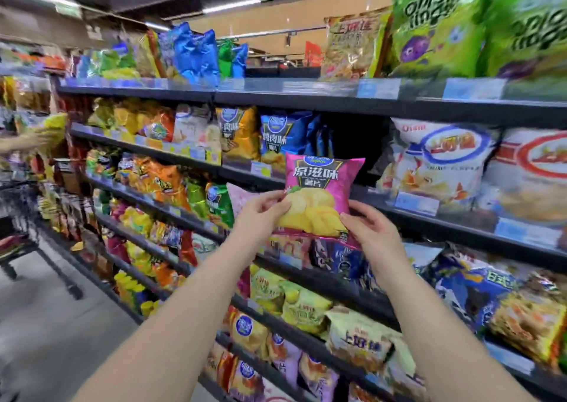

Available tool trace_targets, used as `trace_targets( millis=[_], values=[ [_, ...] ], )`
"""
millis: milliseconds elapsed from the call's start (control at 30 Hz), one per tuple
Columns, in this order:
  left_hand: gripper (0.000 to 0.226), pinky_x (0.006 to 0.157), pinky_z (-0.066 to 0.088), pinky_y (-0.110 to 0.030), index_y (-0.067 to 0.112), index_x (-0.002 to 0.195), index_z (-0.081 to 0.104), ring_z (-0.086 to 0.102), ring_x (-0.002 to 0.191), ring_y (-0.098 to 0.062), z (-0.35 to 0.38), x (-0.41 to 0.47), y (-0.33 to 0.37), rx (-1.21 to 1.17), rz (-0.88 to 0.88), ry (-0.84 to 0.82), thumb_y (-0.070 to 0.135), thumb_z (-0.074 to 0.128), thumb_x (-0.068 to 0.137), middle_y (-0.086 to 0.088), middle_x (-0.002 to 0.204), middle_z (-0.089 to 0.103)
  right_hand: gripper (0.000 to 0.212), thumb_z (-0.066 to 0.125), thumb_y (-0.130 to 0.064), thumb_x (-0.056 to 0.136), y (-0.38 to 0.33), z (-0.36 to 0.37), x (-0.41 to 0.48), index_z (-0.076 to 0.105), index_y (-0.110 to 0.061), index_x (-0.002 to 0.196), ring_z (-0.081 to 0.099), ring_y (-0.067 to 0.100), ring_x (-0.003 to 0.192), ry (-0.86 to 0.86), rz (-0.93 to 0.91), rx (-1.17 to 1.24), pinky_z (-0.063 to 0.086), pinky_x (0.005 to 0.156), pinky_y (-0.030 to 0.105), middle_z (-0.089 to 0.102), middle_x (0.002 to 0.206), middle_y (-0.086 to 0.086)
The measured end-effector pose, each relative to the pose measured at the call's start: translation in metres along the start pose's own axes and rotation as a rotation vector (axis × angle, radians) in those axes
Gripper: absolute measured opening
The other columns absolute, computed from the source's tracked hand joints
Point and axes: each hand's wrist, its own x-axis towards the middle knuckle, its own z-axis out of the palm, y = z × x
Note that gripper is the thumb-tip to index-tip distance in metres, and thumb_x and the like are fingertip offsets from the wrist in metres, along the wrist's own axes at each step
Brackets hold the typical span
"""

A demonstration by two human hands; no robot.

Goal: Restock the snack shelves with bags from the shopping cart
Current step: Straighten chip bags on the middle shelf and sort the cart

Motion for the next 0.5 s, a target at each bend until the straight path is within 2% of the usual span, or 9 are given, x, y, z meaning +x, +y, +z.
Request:
trace_targets(
  millis=[67,100,200,300,400,500],
  values=[
    [0.018,0.089,0.053,-0.026,0.024,0.111,0.066,0.065,0.103,-0.016,0.011,0.035,0.008,0.009,0.038,-0.038,0.028,0.064,0.093,0.000,0.109,0.068,0.028,0.074,-0.028,0.084,-0.011,-0.005,0.029,0.067,-0.030,0.111,0.069,0.015,0.094,0.040,-0.033,-0.049,0.054,0.085,0.031,0.072,0.102,0.002],
    [0.016,0.088,0.053,-0.027,0.025,0.109,0.066,0.065,0.101,-0.014,0.015,0.050,0.011,0.035,0.063,-0.040,0.030,0.064,0.093,0.002,0.108,0.068,0.028,0.073,-0.031,0.085,-0.017,-0.007,0.040,0.066,-0.030,0.112,0.068,0.012,0.094,0.047,-0.048,-0.075,0.053,0.082,0.027,0.071,0.103,-0.001],
    [0.022,0.071,0.044,-0.016,0.026,0.111,0.065,0.059,0.091,-0.002,0.033,0.097,0.021,0.108,0.106,-0.033,0.038,0.063,0.092,0.009,0.104,0.066,0.027,0.068,-0.036,0.087,-0.027,-0.014,0.078,0.064,-0.031,0.114,0.061,0.000,0.094,0.092,-0.092,-0.140,0.046,0.074,0.018,0.065,0.103,-0.012],
    [0.025,0.072,0.043,-0.019,0.027,0.110,0.066,0.058,0.091,-0.003,0.051,0.141,0.026,0.119,0.102,-0.055,0.044,0.062,0.092,0.011,0.101,0.065,0.028,0.066,-0.040,0.088,-0.032,-0.016,0.114,0.067,-0.029,0.114,0.058,0.000,0.097,0.182,-0.110,-0.178,0.042,0.072,0.017,0.064,0.104,-0.016],
    [0.027,0.072,0.043,-0.024,0.024,0.108,0.068,0.057,0.085,-0.004,0.069,0.178,0.026,0.176,0.105,-0.072,0.044,0.058,0.094,0.009,0.096,0.067,0.033,0.063,-0.043,0.090,-0.032,-0.019,0.148,0.067,-0.025,0.117,0.056,0.004,0.099,0.231,-0.095,-0.255,0.039,0.072,0.020,0.064,0.110,-0.013],
    [0.028,0.080,0.047,-0.028,0.020,0.110,0.069,0.062,0.093,-0.016,0.088,0.208,0.022,0.231,0.129,-0.065,0.040,0.056,0.096,0.001,0.100,0.069,0.039,0.056,-0.044,0.094,-0.032,-0.019,0.172,0.063,-0.021,0.125,0.051,0.008,0.096,0.234,-0.084,-0.407,0.039,0.077,0.025,0.062,0.116,-0.007]
  ],
)
